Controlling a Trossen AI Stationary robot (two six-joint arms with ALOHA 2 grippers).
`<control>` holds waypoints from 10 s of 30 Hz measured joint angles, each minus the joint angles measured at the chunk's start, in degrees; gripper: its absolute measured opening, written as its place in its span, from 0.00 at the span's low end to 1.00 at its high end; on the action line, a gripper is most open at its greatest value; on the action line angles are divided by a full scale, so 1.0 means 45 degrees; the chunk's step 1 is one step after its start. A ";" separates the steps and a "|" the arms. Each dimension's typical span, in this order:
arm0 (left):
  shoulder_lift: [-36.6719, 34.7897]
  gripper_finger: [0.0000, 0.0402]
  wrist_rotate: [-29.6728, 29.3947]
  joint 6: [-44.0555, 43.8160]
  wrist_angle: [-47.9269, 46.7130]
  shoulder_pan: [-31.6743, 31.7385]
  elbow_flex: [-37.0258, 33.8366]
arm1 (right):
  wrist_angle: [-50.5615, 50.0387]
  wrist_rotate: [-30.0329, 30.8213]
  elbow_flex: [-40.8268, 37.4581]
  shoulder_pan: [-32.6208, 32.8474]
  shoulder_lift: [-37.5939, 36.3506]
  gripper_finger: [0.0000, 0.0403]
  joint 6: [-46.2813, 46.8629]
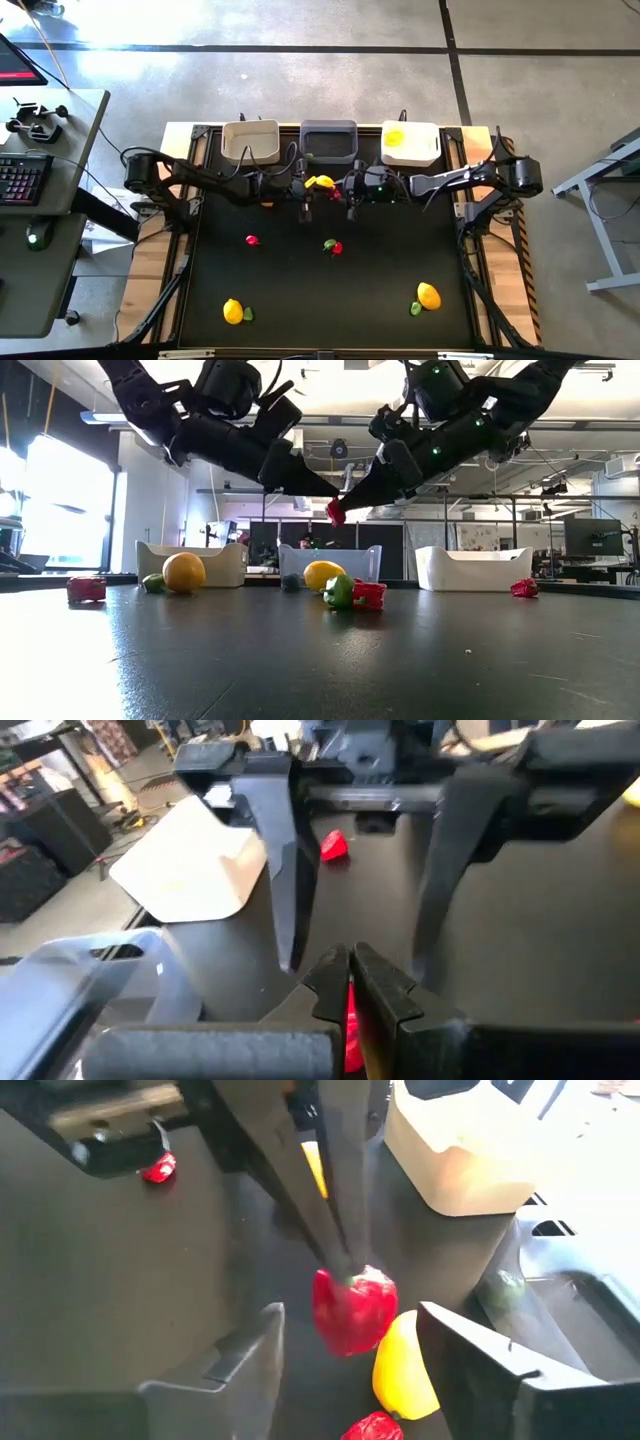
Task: Sort produce into baskets
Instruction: Put the red bell pepper into the gray bin, then put the lemon into the white bin
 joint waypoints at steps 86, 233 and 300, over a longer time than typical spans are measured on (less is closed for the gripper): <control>-0.7397 0.00 0.1027 0.1260 -0.3652 0.1972 -0.3463 | 0.0620 0.1520 0.0010 0.0080 0.1064 0.03 -0.0196; -0.3478 0.38 -0.0747 -0.2953 -0.5199 -0.3862 -0.1538 | 0.6785 0.4785 -0.4861 0.5363 0.1059 0.41 0.5042; -0.2040 0.55 0.5072 -0.2101 0.1585 0.2202 -0.2365 | -0.0320 0.2755 0.1700 0.1491 -0.0712 0.34 0.0033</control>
